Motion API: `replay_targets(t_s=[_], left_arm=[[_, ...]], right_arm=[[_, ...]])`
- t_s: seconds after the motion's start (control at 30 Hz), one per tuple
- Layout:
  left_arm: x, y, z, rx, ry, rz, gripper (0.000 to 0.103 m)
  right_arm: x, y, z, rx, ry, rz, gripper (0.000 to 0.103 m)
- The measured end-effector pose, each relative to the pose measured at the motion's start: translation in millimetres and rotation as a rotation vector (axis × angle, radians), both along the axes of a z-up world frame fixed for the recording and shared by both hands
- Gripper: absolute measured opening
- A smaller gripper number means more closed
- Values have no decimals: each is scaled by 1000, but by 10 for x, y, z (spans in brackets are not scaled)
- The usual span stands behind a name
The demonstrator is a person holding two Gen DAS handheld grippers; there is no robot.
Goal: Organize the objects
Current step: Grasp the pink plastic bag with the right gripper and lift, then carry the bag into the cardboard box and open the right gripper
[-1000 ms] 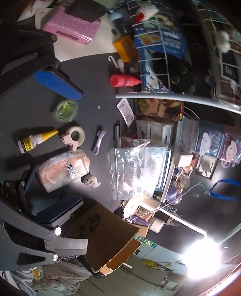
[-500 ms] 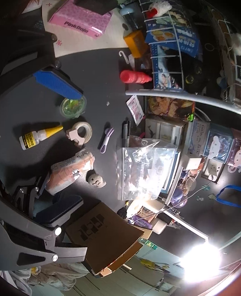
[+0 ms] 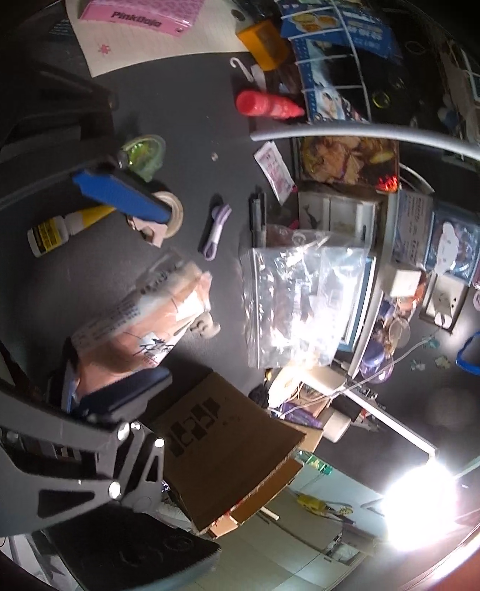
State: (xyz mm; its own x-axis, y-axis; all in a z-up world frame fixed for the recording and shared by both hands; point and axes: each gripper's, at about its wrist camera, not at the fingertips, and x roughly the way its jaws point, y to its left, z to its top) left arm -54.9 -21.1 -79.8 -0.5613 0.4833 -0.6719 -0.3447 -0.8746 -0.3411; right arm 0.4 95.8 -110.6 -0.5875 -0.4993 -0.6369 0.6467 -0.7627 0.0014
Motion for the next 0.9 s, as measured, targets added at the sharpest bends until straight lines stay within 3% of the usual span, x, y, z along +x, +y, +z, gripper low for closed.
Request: replay_targets(t_s=[0.07,0.27,0.6,0.9], left_arm=[[13,8,66,14,12,-12,57],[49,75,314,6,73,-43,37],[-122,382,897,19,153,-119,30],[-409,957,1127,56,135,-237,27]], right_arm=[[8,-4,96,1,11,25,29],[-30,32,326,1,32,61,29],[-49,279,832,43,132,9,28],[-146,794,1073,39,120,-96,28]])
